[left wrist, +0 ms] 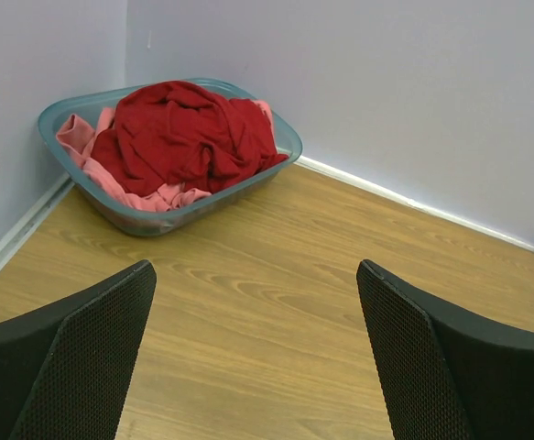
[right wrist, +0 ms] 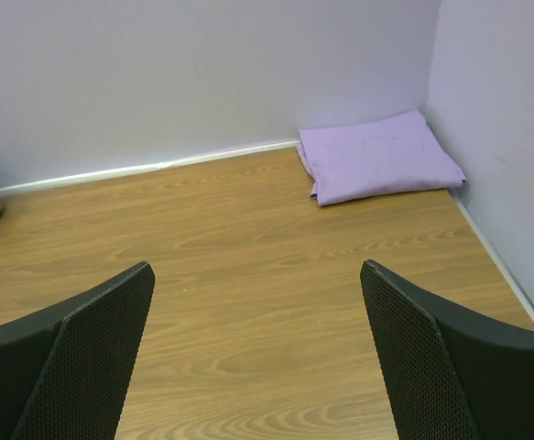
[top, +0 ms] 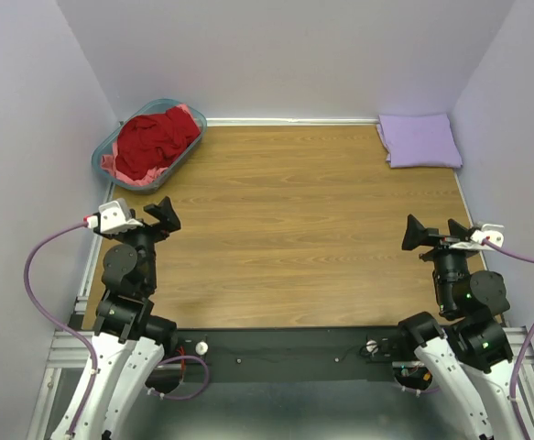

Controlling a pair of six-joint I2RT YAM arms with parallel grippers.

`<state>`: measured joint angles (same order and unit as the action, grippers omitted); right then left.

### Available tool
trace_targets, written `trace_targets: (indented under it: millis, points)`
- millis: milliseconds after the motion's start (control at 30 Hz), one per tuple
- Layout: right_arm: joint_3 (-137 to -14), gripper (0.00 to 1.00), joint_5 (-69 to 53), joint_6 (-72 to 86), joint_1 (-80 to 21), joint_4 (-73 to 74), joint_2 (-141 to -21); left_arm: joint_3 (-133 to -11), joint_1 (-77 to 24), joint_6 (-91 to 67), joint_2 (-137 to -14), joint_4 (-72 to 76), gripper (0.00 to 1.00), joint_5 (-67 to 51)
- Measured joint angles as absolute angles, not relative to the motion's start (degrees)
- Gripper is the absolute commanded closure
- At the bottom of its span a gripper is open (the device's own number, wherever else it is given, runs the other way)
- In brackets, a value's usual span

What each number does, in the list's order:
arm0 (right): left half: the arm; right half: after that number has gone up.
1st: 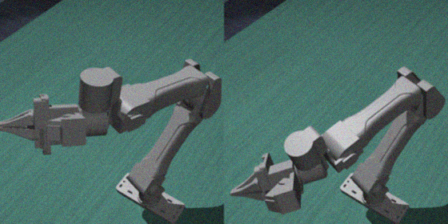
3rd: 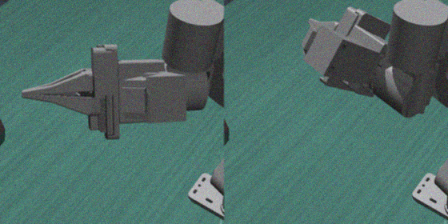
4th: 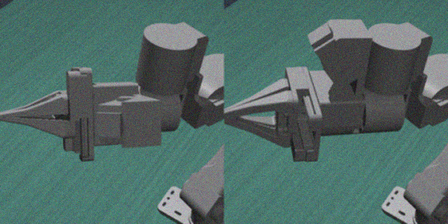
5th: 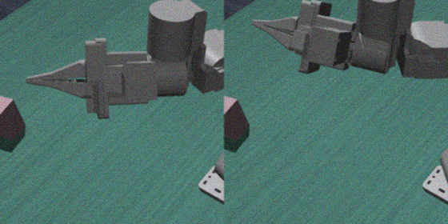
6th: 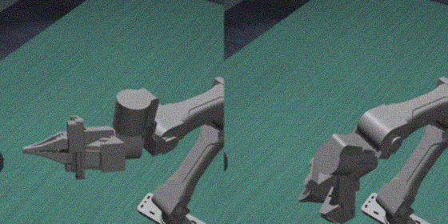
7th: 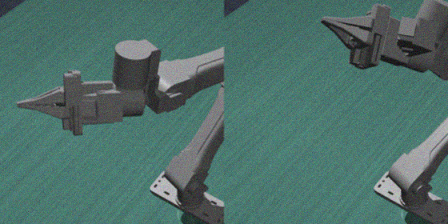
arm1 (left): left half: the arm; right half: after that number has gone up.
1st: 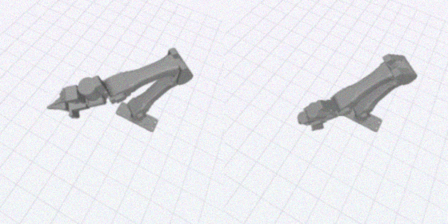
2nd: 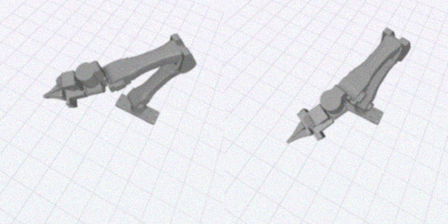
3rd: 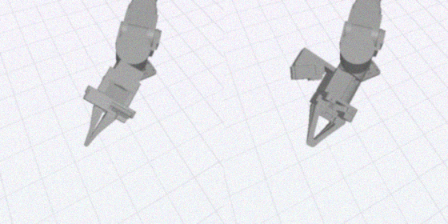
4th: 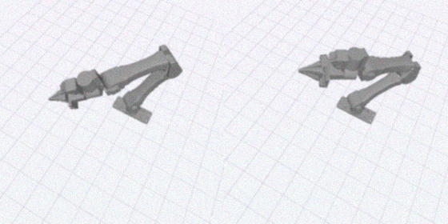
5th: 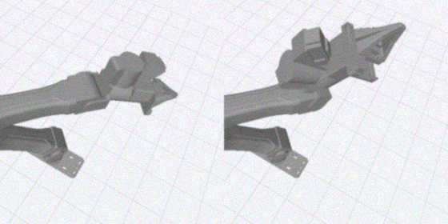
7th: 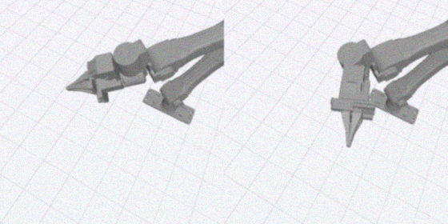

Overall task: Fold and stack the t-shirts
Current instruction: Grab the tshirt from the pile

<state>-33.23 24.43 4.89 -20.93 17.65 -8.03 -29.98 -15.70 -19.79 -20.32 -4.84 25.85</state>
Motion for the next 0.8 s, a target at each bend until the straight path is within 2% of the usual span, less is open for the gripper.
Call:
trace_targets:
  millis: [200, 367, 600, 800]
  points:
    - [-33.23, 0.00, 23.92, 4.91, -20.93, 17.65, -7.79, -30.96, -15.70, -20.23, -23.14, -4.10, 0.03, 26.81]
    - [-33.23, 0.00, 22.59, 4.91, -20.93, 17.61, -7.75, -35.44, -15.68, -22.00, -33.76, -3.60, 0.03, 27.05]
    - [-32.95, 0.00, 21.10, 4.91, -20.93, 17.43, -7.16, -51.88, -14.90, -24.53, -63.90, -5.28, 0.03, 26.52]
    - [-32.23, 0.00, 20.64, 4.91, -20.93, 16.99, -6.07, -70.41, -8.71, -24.69, -86.94, -10.17, 0.05, 23.73]
